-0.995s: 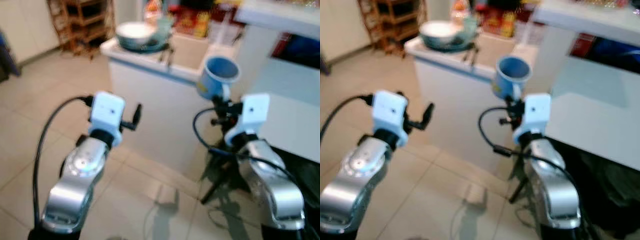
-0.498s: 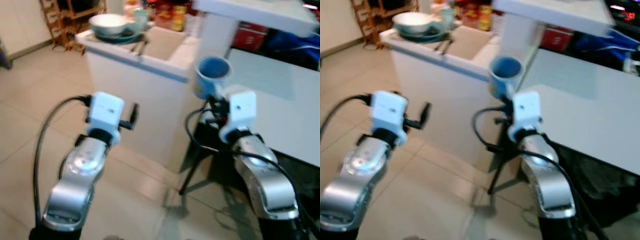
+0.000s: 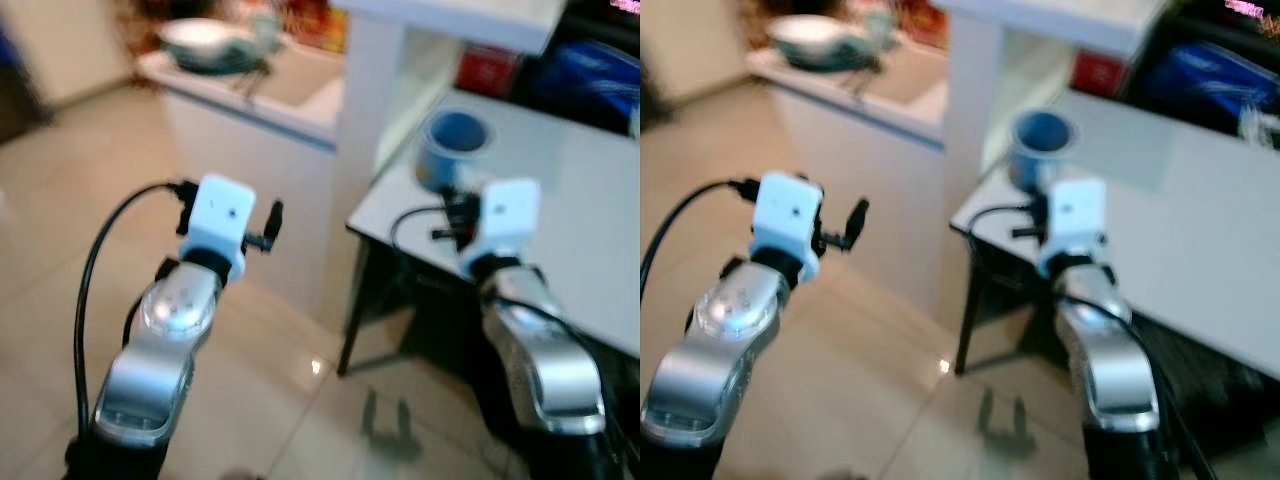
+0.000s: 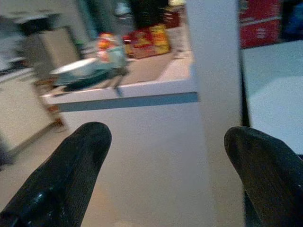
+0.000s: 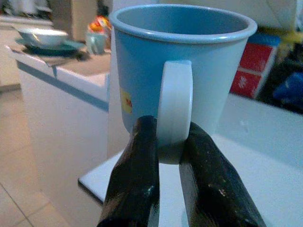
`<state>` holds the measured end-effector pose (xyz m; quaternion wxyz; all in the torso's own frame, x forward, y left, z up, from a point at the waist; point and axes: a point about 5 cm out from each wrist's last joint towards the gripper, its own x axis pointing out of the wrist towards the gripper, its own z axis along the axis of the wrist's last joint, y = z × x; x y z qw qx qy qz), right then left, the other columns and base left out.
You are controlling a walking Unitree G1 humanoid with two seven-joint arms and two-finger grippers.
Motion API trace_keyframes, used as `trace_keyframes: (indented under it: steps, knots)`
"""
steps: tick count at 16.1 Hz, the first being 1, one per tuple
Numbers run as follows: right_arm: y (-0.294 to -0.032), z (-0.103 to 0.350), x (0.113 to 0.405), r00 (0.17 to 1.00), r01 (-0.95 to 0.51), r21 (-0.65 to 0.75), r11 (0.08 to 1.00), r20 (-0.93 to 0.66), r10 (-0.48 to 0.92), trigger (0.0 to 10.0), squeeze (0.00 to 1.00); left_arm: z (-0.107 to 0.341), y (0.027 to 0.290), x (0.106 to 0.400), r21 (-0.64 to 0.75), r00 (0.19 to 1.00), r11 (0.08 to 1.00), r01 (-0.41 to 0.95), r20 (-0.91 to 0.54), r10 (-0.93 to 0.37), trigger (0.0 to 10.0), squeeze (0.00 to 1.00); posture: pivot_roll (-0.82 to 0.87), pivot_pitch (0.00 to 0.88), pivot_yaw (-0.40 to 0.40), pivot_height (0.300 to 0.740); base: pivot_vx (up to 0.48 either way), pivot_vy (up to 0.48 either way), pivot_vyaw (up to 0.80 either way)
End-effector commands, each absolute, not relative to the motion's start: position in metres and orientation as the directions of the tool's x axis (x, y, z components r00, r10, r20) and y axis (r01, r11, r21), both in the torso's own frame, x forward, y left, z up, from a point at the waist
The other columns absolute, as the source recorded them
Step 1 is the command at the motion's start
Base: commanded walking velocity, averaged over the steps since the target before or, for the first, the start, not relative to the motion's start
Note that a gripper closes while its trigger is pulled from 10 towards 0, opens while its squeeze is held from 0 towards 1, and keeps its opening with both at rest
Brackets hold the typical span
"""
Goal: Setting the table
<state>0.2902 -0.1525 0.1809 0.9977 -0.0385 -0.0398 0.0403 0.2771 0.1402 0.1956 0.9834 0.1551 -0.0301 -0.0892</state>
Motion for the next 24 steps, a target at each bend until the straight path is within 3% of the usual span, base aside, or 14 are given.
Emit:
trace_keyframes:
  steps: [1,12,14,24]
  knots:
    - [-0.15,0.186,0.291,0.991,-0.078,-0.056,0.995,0.108,0.083,10.0,0.0,0.198,0.142,0.279,0.321,0.983,0.934,0.159,0.038,-0.18,10.0,0.0,-0.03,0.031,-0.025,0.74,0.0,-0.48,0.0]
    - [-0.162,0.191,0.301,0.994,-0.032,0.028,0.999,0.105,0.029,10.0,0.0,0.201,0.14,0.284,0.337,0.979,0.927,0.167,0.054,-0.196,10.0,0.0,-0.03,0.018,-0.025,0.74,0.0,-0.48,0.0]
    - [-0.168,0.19,0.305,0.997,-0.011,0.035,0.999,0.083,0.008,10.0,0.0,0.202,0.141,0.284,0.339,0.979,0.926,0.165,0.057,-0.195,10.0,0.0,-0.03,0.017,-0.027,0.74,0.0,-0.48,-0.8]
    - [-0.167,0.186,0.308,0.998,-0.054,0.034,0.998,0.047,0.052,10.0,0.0,0.203,0.142,0.285,0.301,0.982,0.944,0.137,0.081,-0.168,10.0,0.0,-0.03,0.02,-0.034,0.74,0.0,-0.473,-0.05]
